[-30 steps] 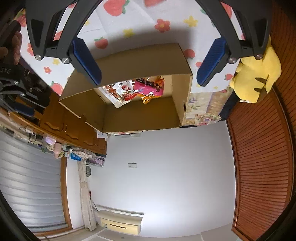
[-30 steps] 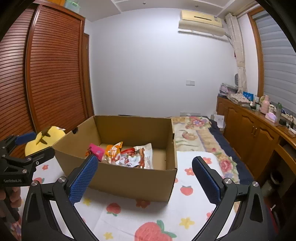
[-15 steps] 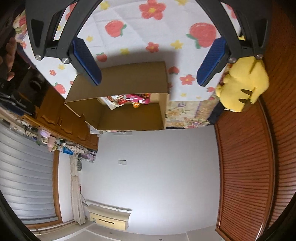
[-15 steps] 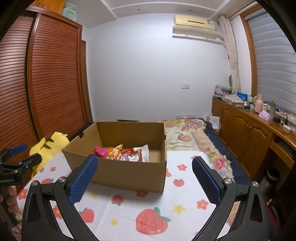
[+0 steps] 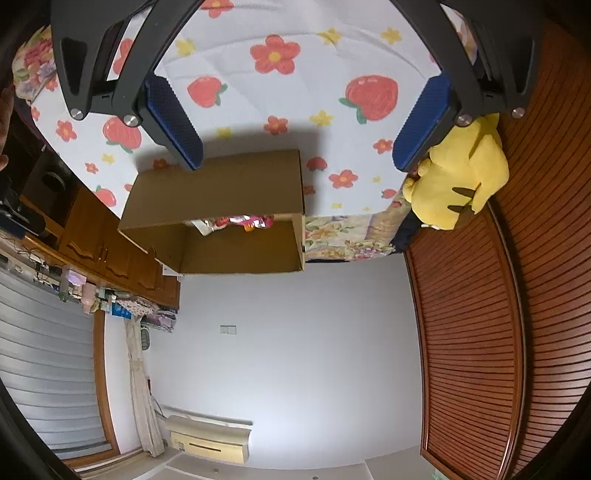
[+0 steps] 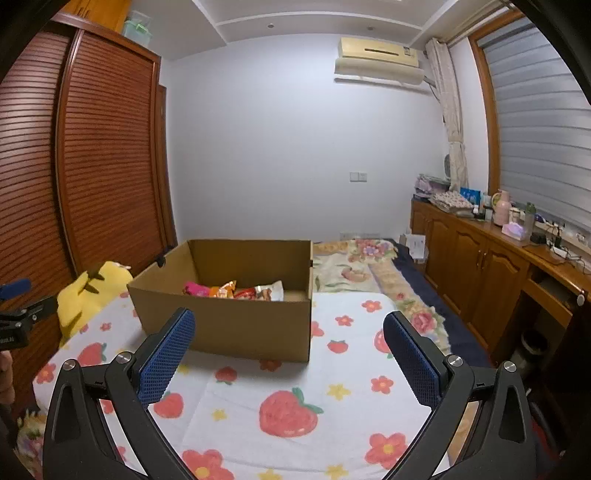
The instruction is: Organize snacks
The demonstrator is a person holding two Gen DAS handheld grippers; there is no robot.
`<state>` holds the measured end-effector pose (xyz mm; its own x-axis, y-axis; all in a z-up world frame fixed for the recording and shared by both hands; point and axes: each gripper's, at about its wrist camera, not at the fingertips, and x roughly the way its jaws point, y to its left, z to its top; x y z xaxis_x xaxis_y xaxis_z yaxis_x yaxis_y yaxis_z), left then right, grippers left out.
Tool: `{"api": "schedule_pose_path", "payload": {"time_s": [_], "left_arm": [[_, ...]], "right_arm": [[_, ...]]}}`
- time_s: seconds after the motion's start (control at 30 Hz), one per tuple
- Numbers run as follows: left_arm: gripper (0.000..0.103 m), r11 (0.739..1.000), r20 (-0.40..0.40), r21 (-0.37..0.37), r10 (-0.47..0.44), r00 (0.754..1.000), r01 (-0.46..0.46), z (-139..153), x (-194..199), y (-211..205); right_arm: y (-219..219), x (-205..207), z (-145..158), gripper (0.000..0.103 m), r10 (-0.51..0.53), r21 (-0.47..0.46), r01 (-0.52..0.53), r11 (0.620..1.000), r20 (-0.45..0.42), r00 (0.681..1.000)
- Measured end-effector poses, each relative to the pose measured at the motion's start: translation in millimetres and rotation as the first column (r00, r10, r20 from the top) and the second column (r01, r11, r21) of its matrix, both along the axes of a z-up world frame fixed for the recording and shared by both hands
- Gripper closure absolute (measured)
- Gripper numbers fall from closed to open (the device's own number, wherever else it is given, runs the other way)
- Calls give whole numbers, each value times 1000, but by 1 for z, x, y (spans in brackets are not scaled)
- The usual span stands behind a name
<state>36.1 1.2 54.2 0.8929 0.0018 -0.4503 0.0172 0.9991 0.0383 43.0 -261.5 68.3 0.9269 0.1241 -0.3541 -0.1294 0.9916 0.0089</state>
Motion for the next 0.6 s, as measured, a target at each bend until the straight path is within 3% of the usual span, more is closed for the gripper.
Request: {"api": "schedule_pose_path", "payload": {"time_s": [0.6], "left_arm": [[0,1000,-13,-7,-3,1000,3,-9,-2,-3]], "right_arm": [[4,-4,-18,0,-10,-14,10,1000,-26,1000]]}}
